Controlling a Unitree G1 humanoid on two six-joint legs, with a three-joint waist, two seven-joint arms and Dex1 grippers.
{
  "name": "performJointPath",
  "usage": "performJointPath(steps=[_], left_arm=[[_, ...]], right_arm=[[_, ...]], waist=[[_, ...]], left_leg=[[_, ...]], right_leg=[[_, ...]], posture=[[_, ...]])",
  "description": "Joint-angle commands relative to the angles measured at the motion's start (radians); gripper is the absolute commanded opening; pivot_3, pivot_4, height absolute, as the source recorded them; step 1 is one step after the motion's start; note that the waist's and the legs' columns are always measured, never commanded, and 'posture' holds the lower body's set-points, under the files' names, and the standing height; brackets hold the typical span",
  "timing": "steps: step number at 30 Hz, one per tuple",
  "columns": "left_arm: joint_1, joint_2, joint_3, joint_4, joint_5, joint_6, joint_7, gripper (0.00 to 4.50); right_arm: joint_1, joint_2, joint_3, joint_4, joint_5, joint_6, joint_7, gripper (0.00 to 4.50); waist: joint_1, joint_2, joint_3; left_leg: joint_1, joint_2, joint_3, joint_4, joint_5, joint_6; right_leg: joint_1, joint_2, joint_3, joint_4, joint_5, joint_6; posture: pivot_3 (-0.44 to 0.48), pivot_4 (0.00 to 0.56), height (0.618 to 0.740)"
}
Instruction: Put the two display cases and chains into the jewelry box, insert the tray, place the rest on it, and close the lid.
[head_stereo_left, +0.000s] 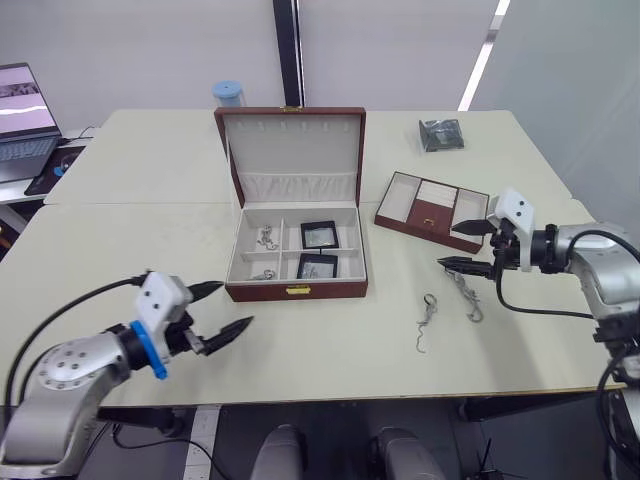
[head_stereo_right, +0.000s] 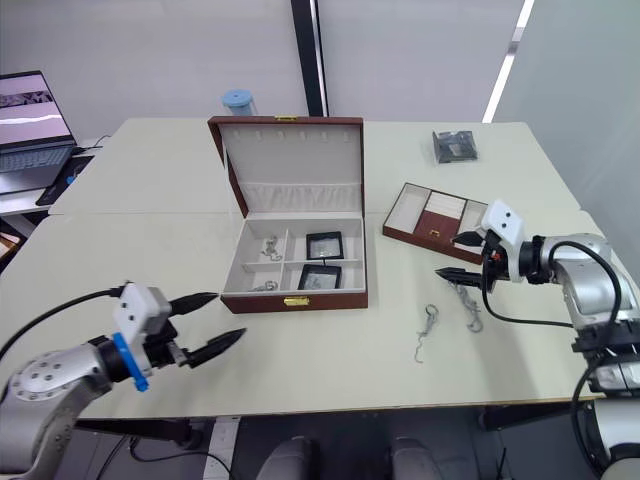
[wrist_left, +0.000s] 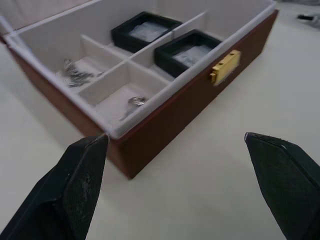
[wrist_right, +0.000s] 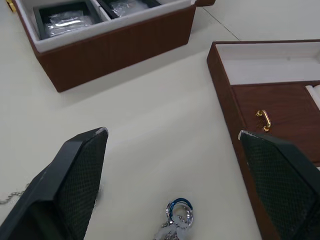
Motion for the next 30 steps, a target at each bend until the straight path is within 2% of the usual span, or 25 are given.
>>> performJointPath(steps=[1, 5, 10, 16, 22, 26, 27, 30], left_arm=[[0.008, -0.018, -0.061, -0.098, 0.007, -0.013, 0.003, 4.50], [0.018, -0.039, -0.113, -0.127, 0.028, -0.054, 0.000, 4.50], [0.016, -0.064, -0.144, -0.125, 0.049, -0.111, 0.003, 4.50], [0.023, -0.091, -0.177, -0.120, 0.072, -0.161, 0.006, 4.50], [0.033, -0.113, -0.187, -0.108, 0.080, -0.192, 0.010, 4.50], [0.034, -0.127, -0.184, -0.103, 0.075, -0.192, 0.019, 4.50], [0.033, -0.129, -0.183, -0.103, 0.074, -0.191, 0.020, 4.50], [0.032, -0.126, -0.181, -0.102, 0.078, -0.193, 0.024, 4.50]], right_arm=[[-0.103, 0.010, 0.028, 0.161, -0.057, -0.090, 0.052, 4.45], [-0.210, 0.033, 0.070, 0.404, -0.145, -0.226, 0.057, 4.45], [-0.315, 0.081, 0.094, 0.633, -0.238, -0.346, -0.011, 4.45], [-0.367, 0.135, 0.090, 0.764, -0.286, -0.398, -0.047, 4.45], [-0.389, 0.160, 0.075, 0.815, -0.305, -0.411, -0.070, 4.45], [-0.398, 0.168, 0.075, 0.841, -0.319, -0.412, -0.115, 3.70], [-0.398, 0.170, 0.074, 0.845, -0.321, -0.412, -0.119, 3.21], [-0.401, 0.173, 0.068, 0.854, -0.323, -0.406, -0.128, 2.27]], waist=[[0.000, 0.000, 0.000], [-0.002, 0.001, 0.000], [-0.003, 0.001, 0.000], [-0.002, 0.001, 0.001], [-0.002, 0.002, 0.001], [-0.003, 0.002, 0.001], [-0.003, 0.002, 0.001], [-0.003, 0.002, 0.001]], left_leg=[[0.000, 0.000, 0.000, 0.000, 0.000, 0.000], [0.000, 0.001, 0.000, 0.000, 0.000, 0.000], [0.000, 0.000, 0.001, 0.000, 0.000, 0.000], [0.001, 0.000, 0.001, 0.000, 0.000, 0.000], [0.001, 0.001, 0.001, 0.000, 0.000, 0.000], [0.001, 0.000, 0.001, 0.000, 0.000, 0.000], [0.001, 0.001, 0.001, 0.000, 0.000, 0.000], [0.001, 0.001, 0.001, 0.000, 0.000, 0.000]], right_leg=[[0.000, 0.000, 0.000, 0.000, 0.000, 0.000], [0.000, 0.001, 0.000, 0.000, 0.000, 0.000], [0.000, 0.001, 0.001, 0.000, 0.000, 0.000], [0.000, 0.001, 0.001, 0.001, 0.000, 0.000], [0.000, 0.001, 0.001, 0.001, 0.000, 0.000], [0.000, 0.001, 0.001, 0.001, 0.000, 0.000], [0.000, 0.001, 0.001, 0.001, 0.000, 0.000], [0.000, 0.001, 0.001, 0.001, 0.000, 0.000]], posture=[[0.000, 0.150, 0.740], [0.000, 0.150, 0.740], [0.000, 0.150, 0.740], [0.000, 0.150, 0.740], [0.000, 0.150, 0.740], [0.000, 0.150, 0.740], [0.000, 0.150, 0.740], [0.000, 0.150, 0.740]])
